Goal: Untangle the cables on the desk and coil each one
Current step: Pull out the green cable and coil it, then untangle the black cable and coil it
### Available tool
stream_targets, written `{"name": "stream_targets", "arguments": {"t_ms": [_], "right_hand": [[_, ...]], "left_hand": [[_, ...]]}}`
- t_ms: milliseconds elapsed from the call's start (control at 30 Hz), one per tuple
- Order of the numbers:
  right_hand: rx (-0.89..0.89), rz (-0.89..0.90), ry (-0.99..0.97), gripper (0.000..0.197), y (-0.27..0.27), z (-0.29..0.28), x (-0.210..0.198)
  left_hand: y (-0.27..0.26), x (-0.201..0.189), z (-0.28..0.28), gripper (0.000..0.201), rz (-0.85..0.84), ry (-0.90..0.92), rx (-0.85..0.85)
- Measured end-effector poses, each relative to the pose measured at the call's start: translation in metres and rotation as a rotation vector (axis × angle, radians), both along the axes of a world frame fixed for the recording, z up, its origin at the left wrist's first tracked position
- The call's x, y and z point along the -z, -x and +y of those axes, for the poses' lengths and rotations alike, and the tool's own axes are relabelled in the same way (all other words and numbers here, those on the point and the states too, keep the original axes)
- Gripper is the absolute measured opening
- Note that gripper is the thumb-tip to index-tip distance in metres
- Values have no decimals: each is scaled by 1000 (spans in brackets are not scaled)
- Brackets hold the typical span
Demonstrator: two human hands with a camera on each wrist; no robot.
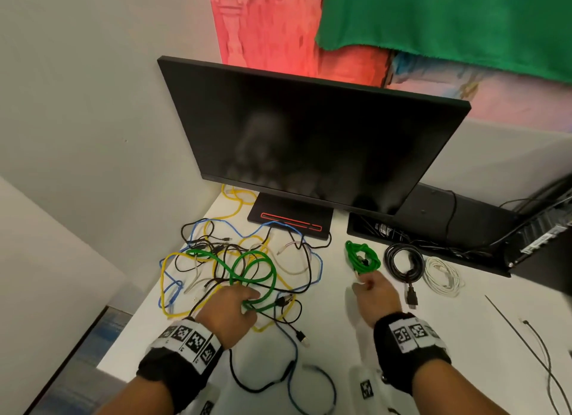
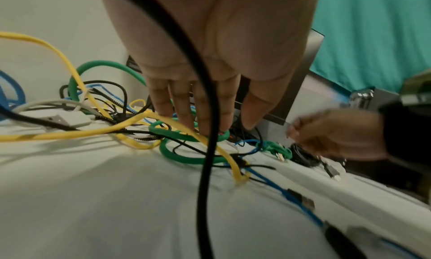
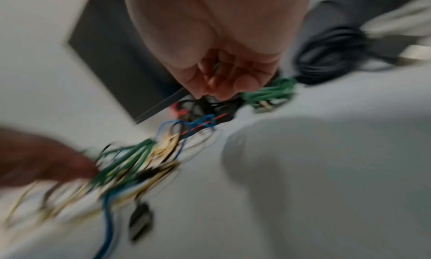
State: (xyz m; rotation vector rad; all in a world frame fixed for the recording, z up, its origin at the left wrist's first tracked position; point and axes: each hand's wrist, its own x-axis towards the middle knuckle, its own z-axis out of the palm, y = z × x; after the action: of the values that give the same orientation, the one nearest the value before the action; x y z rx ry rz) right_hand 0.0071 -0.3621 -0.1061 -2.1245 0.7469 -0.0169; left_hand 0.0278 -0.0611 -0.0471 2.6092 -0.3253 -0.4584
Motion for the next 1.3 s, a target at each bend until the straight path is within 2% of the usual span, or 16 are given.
{"name": "stream_targets", "arguments": {"t_ms": [67, 167, 233, 333, 433, 533, 633, 700, 833, 900, 933, 1033, 1067, 1133, 1200, 1300], "right_hand": [[-341, -57, 136, 15, 1, 33, -7], [-829, 126, 394, 46, -15, 74, -9], [-926, 243, 643, 41, -28, 92, -21], [-934, 211, 766, 27, -36, 95, -40], [-928, -30, 750, 25, -33, 100, -67], [-913, -267, 705, 23, -26, 113, -106], [-908, -385, 476, 20, -20, 135, -147], [-794, -517, 284, 15, -18, 141, -178], [-349, -944, 135, 21, -10, 99, -242], [-272, -911, 112, 24, -3, 72, -252], [-278, -782, 154, 25, 0, 62, -246], [-433, -164, 408, 9, 9, 53, -209], [-462, -35, 467, 23, 12, 57, -199], [-465, -94, 407, 57, 10, 76, -187], [-556, -236, 333, 68, 2, 110, -186], [-710, -342, 147, 21, -13, 148, -184]], "left_hand": [[3, 2, -3, 46, 55, -124, 102], [3, 10, -14, 42, 67, -292, 160], [3, 11, -10, 37, 27, -336, 128], [2, 16, 1, 39, 34, -342, 127], [-3, 16, 20, 43, -19, -179, 37], [-10, -2, 18, 35, -340, 134, -90], [-25, -34, -1, 25, -523, 330, 14], [-39, -45, -8, 16, -403, 406, 37], [-71, -30, 29, 20, -139, 428, -289], [-83, -26, 54, 22, -96, 480, -386], [-87, -28, 64, 24, -67, 543, -407], [-93, -48, 74, 33, 9, 628, -319], [-94, -58, 71, 33, 1, 577, -217], [-89, -80, 56, 40, -18, 459, 15], [-79, -99, 37, 47, 6, 437, 188], [-68, -117, 18, 48, 98, 546, 308]]}}
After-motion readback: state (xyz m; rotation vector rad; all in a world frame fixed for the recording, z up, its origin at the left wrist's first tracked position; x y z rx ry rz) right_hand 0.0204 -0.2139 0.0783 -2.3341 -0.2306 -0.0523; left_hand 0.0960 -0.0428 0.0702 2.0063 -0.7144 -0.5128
